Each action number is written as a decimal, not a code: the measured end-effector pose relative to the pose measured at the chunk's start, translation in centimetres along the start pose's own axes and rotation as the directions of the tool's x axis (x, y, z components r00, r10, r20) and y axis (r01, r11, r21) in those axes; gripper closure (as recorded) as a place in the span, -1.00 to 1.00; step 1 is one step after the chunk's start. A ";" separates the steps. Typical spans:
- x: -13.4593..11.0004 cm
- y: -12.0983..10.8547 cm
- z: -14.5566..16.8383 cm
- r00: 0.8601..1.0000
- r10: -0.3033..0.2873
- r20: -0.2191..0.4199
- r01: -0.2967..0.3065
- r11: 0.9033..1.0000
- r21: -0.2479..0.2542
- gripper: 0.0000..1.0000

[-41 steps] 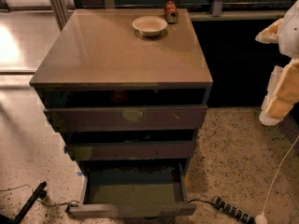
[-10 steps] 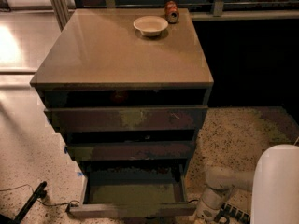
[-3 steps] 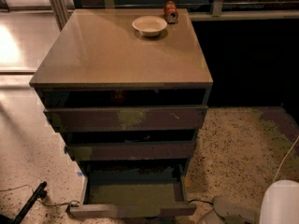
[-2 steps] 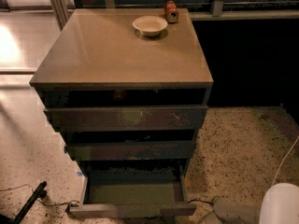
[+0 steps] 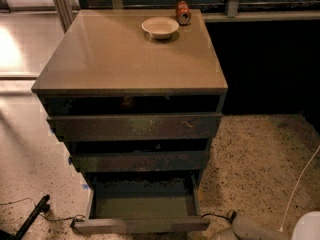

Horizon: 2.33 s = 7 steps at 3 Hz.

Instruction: Close bottom drawer

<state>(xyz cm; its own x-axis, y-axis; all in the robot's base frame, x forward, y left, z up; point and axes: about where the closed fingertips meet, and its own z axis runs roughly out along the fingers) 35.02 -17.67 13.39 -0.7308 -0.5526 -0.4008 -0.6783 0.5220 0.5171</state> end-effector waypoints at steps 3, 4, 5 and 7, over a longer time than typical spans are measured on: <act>-5.2 0.0 2.5 0.990 -0.073 0.121 0.079 0.996 -0.045 1.00; -8.2 0.3 4.0 0.985 -0.112 0.128 0.119 0.992 -0.048 1.00; -10.8 -0.1 5.2 0.982 -0.133 0.135 0.136 0.991 -0.013 1.00; -11.1 -0.1 5.6 0.979 -0.126 0.158 0.130 0.991 -0.012 1.00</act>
Offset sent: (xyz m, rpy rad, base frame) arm 0.0137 0.0066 -0.0086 0.0746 -0.0207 -0.0218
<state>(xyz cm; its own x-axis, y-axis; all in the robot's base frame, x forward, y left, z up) 42.73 -7.98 13.59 -0.6422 -0.5042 -0.5774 -0.7664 0.4380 0.4699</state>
